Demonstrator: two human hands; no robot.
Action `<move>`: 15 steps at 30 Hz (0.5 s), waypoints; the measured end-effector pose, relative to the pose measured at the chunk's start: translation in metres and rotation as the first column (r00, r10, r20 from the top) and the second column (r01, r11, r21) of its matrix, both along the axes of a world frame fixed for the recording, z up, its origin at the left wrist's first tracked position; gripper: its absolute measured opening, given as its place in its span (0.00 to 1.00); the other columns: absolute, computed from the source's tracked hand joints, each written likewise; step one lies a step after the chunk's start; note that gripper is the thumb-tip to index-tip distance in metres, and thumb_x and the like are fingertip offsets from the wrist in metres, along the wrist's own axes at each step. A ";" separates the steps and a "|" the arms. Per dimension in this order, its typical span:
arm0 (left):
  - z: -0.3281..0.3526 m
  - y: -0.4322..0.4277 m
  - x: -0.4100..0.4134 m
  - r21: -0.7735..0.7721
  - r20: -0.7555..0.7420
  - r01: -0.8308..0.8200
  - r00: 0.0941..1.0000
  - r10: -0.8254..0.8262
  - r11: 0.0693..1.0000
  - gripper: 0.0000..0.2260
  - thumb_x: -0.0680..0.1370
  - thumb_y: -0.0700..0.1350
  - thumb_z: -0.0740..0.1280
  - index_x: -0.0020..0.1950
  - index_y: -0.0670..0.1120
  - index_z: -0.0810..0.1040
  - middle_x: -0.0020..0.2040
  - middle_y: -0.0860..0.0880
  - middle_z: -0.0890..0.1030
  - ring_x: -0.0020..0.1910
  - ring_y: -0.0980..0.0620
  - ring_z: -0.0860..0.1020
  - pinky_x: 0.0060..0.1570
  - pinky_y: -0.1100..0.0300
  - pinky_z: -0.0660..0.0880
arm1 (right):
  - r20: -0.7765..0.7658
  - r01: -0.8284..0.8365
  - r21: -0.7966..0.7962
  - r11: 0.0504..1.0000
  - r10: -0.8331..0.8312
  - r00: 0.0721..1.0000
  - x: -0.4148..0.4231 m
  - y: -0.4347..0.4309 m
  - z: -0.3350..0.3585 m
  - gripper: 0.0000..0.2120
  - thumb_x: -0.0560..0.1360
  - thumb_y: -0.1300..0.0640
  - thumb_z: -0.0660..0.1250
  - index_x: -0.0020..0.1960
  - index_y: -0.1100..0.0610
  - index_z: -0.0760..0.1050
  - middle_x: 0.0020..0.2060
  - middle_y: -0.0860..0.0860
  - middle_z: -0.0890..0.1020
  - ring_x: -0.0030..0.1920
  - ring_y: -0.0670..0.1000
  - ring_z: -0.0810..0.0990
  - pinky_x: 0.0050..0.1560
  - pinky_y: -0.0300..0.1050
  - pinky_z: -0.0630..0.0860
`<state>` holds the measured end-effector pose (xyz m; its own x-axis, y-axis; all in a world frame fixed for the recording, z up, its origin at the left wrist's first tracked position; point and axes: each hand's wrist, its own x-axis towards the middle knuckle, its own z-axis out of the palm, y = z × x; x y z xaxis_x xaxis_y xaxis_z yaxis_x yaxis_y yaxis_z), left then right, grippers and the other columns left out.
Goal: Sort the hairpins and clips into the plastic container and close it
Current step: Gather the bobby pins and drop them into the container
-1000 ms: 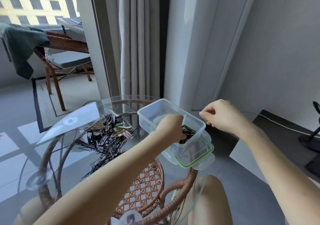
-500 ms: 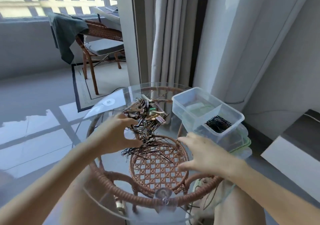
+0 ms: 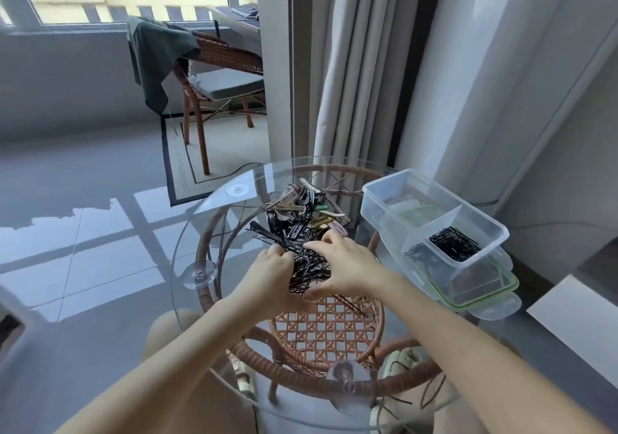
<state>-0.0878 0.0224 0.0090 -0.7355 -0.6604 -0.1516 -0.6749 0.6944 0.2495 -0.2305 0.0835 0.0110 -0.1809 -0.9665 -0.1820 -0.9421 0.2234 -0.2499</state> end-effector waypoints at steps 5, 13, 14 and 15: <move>0.004 -0.008 -0.001 0.031 -0.057 0.058 0.997 -0.057 0.998 0.28 0.65 0.56 0.74 0.61 0.46 0.75 0.55 0.47 0.74 0.52 0.49 0.74 0.53 0.57 0.73 | 0.060 -0.040 -0.120 0.992 0.048 0.997 0.001 0.004 0.003 0.20 0.72 0.49 0.69 0.62 0.49 0.72 0.59 0.52 0.77 0.57 0.55 0.76 0.55 0.48 0.72; 0.000 -0.011 0.003 0.009 -0.139 0.074 0.988 -0.072 0.997 0.24 0.66 0.53 0.74 0.61 0.49 0.76 0.54 0.49 0.76 0.52 0.50 0.74 0.54 0.56 0.74 | -0.075 -0.230 -0.332 0.915 0.218 0.973 -0.005 0.025 -0.006 0.08 0.75 0.60 0.65 0.51 0.61 0.79 0.46 0.57 0.82 0.50 0.57 0.79 0.54 0.51 0.74; 0.000 -0.011 0.002 0.007 -0.132 0.067 0.989 -0.065 0.998 0.25 0.66 0.52 0.74 0.61 0.48 0.75 0.54 0.49 0.76 0.52 0.50 0.74 0.55 0.56 0.74 | -0.088 -0.243 -0.352 0.904 0.227 0.970 -0.006 0.028 -0.004 0.07 0.75 0.61 0.66 0.50 0.62 0.79 0.45 0.57 0.83 0.48 0.57 0.80 0.54 0.51 0.75; 0.000 -0.012 0.001 0.008 -0.121 0.063 0.991 -0.062 0.998 0.24 0.67 0.52 0.74 0.61 0.48 0.75 0.55 0.49 0.76 0.52 0.49 0.75 0.55 0.56 0.74 | -0.093 -0.252 -0.374 0.892 0.234 0.968 -0.008 0.031 -0.001 0.07 0.74 0.62 0.66 0.49 0.63 0.80 0.44 0.58 0.83 0.47 0.58 0.80 0.53 0.50 0.76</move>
